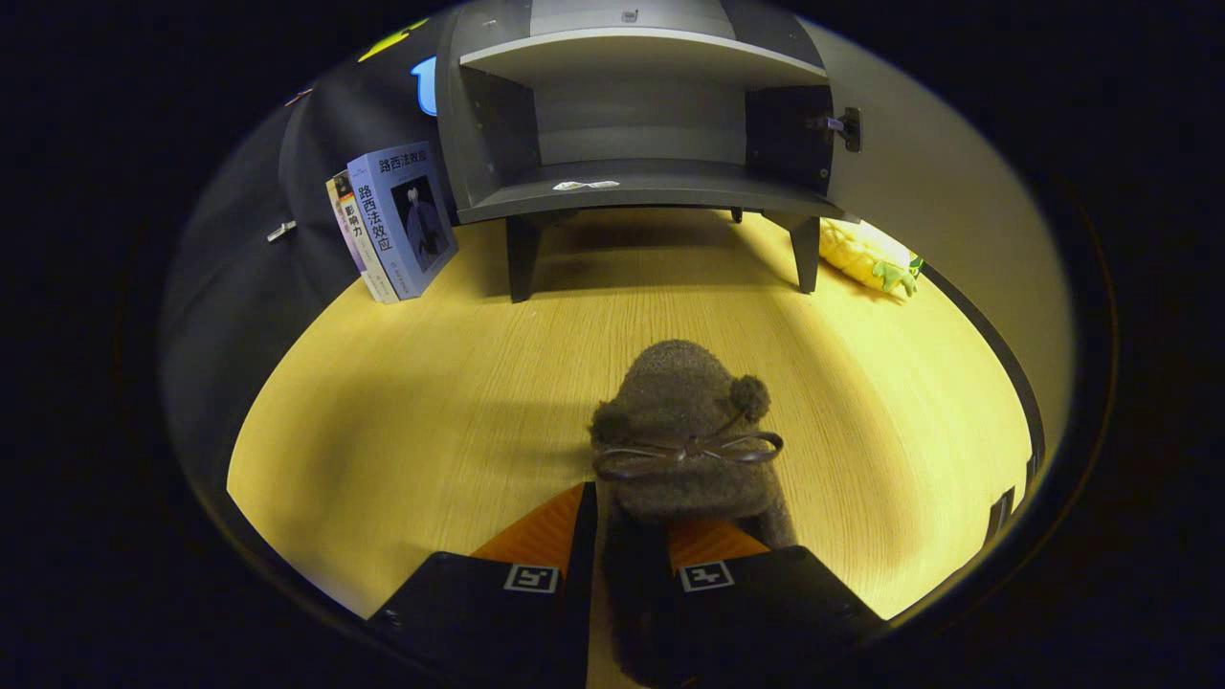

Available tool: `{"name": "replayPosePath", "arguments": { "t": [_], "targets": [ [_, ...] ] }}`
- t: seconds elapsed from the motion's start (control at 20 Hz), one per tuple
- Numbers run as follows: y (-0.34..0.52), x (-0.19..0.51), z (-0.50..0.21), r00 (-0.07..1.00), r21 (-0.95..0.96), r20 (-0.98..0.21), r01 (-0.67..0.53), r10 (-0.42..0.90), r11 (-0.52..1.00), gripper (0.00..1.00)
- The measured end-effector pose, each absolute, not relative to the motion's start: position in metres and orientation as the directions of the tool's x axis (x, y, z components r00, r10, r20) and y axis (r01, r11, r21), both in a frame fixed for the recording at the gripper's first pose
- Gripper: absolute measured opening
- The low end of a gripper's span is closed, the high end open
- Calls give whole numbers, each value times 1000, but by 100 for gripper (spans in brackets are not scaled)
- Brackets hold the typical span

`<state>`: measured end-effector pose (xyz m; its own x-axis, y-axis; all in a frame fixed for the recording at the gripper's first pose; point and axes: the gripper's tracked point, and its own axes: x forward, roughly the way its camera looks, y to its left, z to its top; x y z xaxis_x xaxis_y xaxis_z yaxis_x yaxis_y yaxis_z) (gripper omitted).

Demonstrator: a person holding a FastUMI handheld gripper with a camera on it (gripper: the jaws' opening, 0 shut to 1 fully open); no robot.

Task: Open the shoe cabinet door, grab the shoes and put them into the shoe cabinet, then close the shoe cabinet door.

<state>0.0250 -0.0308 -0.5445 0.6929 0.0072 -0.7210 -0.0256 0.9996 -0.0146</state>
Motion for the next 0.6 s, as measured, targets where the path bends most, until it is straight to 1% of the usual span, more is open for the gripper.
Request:
{"name": "replayPosePath", "arguments": {
  "t": [0.2,0.4,0.55,0.6],
  "targets": [
    [-32,39,-546,710,-29,-704,-29,0,999,30],
    [-37,49,-547,738,-62,-674,-19,-28,998,25],
    [-36,53,-546,751,-55,-660,-24,-18,998,25],
    [-44,66,-550,754,-68,-656,-19,-31,998,25]
  ]
}}
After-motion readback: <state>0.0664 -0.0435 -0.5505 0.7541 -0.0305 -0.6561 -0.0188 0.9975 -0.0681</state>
